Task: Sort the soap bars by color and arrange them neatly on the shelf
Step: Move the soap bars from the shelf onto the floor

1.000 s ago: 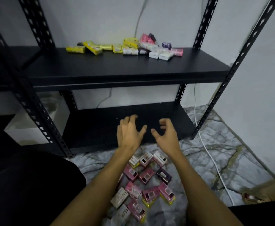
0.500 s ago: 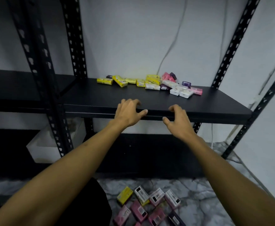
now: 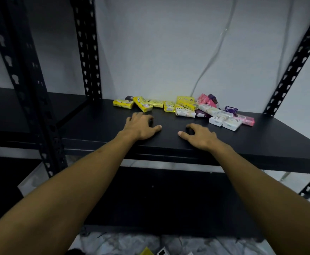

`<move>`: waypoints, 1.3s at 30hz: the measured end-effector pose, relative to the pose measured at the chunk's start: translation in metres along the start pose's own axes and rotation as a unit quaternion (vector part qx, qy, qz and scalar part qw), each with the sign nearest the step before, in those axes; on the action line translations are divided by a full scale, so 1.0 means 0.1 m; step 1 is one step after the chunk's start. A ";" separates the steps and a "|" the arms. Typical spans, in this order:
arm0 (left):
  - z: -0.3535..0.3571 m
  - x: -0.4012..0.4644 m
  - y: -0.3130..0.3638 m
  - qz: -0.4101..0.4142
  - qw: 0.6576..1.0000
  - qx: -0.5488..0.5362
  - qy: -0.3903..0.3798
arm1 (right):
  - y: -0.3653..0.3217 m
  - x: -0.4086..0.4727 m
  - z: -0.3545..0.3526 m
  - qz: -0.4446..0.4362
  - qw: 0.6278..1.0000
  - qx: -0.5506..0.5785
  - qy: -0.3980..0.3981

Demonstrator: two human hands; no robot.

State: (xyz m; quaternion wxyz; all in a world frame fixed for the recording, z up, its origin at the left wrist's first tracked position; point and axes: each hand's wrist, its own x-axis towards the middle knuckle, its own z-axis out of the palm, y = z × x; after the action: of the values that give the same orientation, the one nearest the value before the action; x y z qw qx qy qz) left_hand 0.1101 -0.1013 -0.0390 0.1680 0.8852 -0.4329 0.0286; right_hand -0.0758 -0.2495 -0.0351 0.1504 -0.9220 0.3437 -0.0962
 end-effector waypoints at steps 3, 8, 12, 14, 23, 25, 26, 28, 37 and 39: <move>0.09 0.26 -0.08 0.006 0.998 0.030 0.052 | 0.01 0.31 0.07 -0.005 0.999 -0.003 0.031; 0.18 0.67 -0.21 0.004 0.997 0.036 0.068 | 0.03 0.75 0.17 -0.115 0.986 -0.021 0.119; 0.23 0.80 -0.23 -0.022 0.998 0.030 0.057 | 0.01 0.95 0.20 -0.124 0.985 -0.005 0.124; 0.22 0.77 -0.21 -0.005 0.993 0.052 0.105 | 0.00 0.96 0.21 -0.121 0.983 -0.013 0.134; 0.13 0.51 -0.15 0.069 0.983 0.037 0.169 | 0.02 0.83 0.18 -0.137 0.969 -0.067 0.195; 0.10 0.45 -0.13 0.091 0.982 0.025 0.163 | 0.02 0.80 0.17 -0.146 0.970 -0.038 0.192; 0.08 0.42 -0.12 0.101 0.981 0.014 0.163 | 0.01 0.78 0.17 -0.151 0.969 -0.015 0.195; 0.06 0.38 -0.10 0.114 0.980 -0.021 0.163 | -0.02 0.73 0.17 -0.161 0.965 0.040 0.205; -0.01 0.05 -0.17 0.164 0.967 -0.053 0.185 | -0.05 0.28 0.09 -0.197 0.959 0.059 0.195; -0.01 0.00 -0.22 0.175 0.966 -0.062 0.183 | -0.03 0.31 -0.01 -0.188 0.965 0.058 0.171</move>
State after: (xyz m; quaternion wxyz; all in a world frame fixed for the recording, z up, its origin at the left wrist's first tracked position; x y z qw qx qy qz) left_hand 0.1271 -0.0880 -0.0439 0.2914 0.7633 -0.5438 0.1916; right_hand -0.0513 -0.2685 -0.0309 0.1213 -0.9296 0.1784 -0.2987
